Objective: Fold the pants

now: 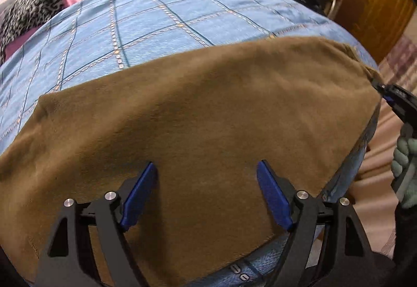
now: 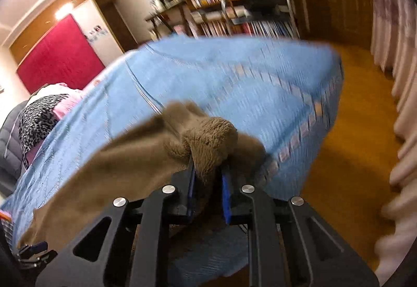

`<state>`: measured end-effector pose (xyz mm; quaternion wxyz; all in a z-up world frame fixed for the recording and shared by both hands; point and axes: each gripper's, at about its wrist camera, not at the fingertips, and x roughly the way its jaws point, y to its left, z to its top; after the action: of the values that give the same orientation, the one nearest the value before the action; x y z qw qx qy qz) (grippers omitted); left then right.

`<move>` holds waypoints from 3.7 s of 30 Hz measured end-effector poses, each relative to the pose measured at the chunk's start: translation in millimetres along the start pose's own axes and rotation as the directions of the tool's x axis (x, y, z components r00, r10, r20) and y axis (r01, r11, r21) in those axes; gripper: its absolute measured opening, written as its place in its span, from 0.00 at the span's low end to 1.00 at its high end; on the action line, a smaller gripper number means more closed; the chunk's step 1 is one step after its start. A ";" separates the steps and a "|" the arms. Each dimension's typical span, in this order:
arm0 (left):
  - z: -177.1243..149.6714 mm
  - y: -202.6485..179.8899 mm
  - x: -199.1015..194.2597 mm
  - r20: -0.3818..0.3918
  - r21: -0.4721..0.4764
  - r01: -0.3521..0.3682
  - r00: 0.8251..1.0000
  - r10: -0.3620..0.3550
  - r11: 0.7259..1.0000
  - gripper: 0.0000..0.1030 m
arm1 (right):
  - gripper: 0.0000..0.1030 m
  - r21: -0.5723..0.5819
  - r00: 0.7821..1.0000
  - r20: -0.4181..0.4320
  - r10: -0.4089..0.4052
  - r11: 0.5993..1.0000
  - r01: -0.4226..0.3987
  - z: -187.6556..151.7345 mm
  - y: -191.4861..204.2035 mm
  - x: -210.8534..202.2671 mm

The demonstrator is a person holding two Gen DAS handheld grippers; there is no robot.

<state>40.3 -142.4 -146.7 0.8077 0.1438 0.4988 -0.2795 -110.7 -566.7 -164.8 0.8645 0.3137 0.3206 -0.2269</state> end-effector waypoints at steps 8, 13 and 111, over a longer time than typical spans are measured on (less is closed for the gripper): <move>-7.4 -15.7 5.2 -0.007 0.050 -0.020 1.000 0.021 0.999 0.82 | 0.52 0.062 0.999 0.045 0.031 0.997 -0.034 6.7 -16.0 -15.2; -10.8 -21.9 3.7 -0.009 0.069 0.000 1.000 0.001 0.998 0.82 | 0.58 0.109 0.998 0.043 0.038 0.993 -0.043 12.8 -25.2 -14.1; -31.6 160.3 -71.8 0.228 -0.429 0.341 0.937 -0.265 0.837 0.87 | 0.50 -0.598 0.755 -0.498 0.426 0.462 -0.655 -164.6 329.3 -40.6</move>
<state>87.8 24.5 -105.1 0.8010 -0.1562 0.5012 -0.2877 -11.2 -215.1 -104.2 0.8846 0.0466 0.3840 0.2603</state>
